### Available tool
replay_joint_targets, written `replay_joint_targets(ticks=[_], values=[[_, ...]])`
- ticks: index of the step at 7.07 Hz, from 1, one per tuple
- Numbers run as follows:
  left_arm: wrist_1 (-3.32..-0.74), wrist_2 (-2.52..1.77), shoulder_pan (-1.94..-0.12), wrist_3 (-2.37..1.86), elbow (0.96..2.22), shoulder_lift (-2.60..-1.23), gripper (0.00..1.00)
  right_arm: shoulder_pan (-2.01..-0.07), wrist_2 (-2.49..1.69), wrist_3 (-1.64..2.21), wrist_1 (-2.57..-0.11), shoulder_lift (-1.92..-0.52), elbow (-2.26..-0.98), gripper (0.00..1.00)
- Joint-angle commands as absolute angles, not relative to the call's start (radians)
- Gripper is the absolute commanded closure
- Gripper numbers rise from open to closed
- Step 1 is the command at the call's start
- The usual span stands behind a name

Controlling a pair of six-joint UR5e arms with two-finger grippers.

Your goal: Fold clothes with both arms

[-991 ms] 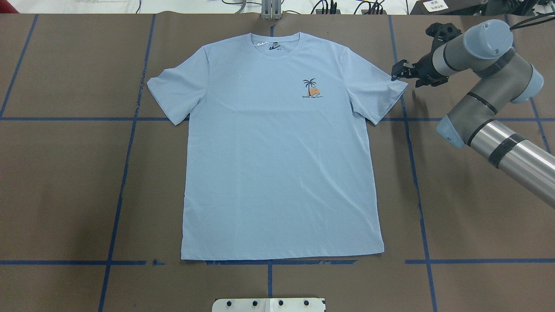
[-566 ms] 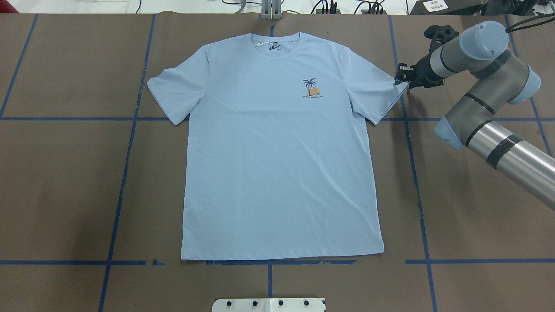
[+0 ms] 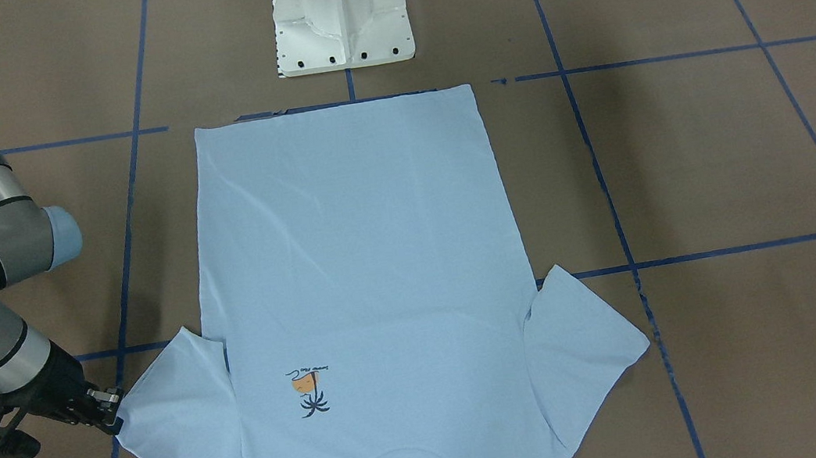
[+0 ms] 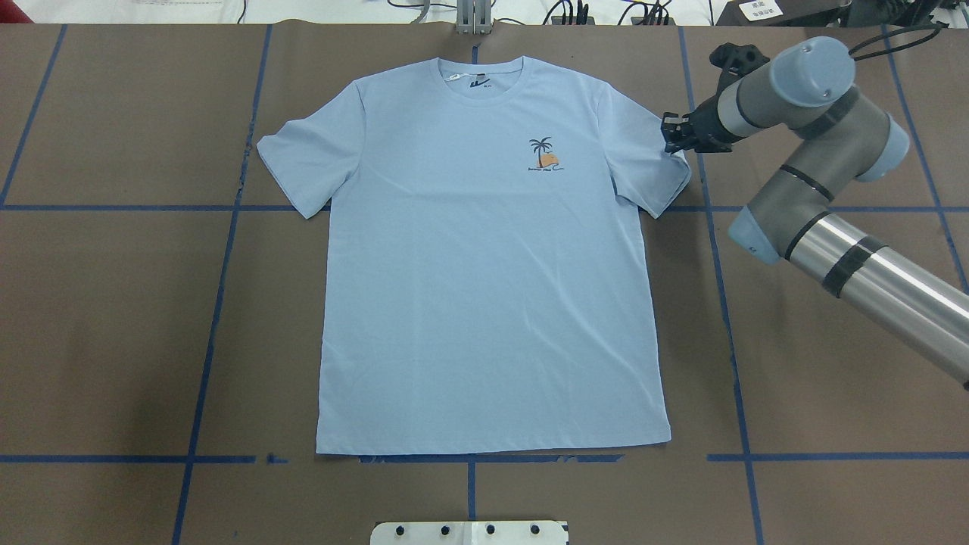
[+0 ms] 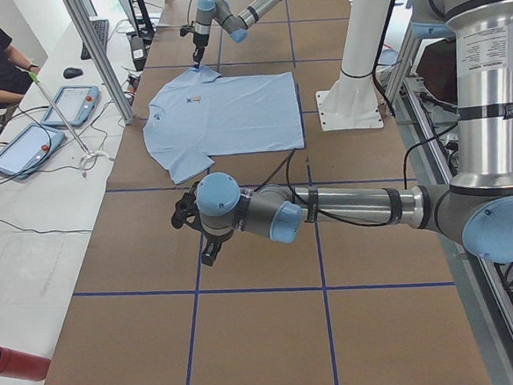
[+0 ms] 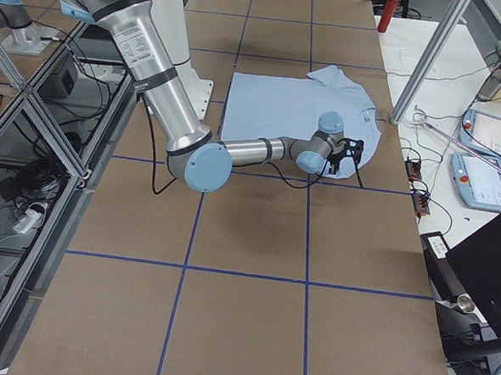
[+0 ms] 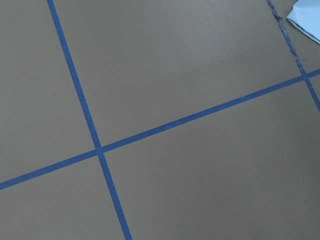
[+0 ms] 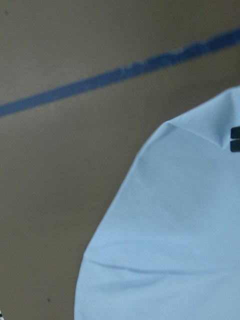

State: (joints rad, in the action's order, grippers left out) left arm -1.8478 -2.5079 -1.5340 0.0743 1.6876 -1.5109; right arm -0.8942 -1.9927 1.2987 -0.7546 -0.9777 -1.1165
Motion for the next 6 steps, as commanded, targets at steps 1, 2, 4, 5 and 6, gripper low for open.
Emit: replay_joint_targets(ticks=[1, 2, 4, 5, 6], values=[[-1.848, -2.508, -1.534, 0.074, 1.689, -1.511, 0.00, -0.799, -1.875, 1.454, -0.814, -0.825, -1.071, 1.00], [-1.848, -2.508, -1.534, 0.074, 1.693, -1.511, 0.00, -0.799, -1.855, 1.454, -0.830, -0.734, -0.977, 1.00], [-1.847, -2.517, -1.531, 0.019, 1.697, -1.525, 0.00, -0.796, -1.822, 1.442, -0.828, -0.672, -0.899, 0.74], [-1.892, -2.537, -1.511, -0.106, 1.694, -1.558, 0.00, -0.793, -1.815, 1.451, -0.830, -0.655, -0.914, 0.01], [-1.951, -2.536, -1.434, -0.218, 1.686, -1.598, 0.00, -0.778, -1.815, 1.469, -0.831, -0.666, -0.966, 0.00]])
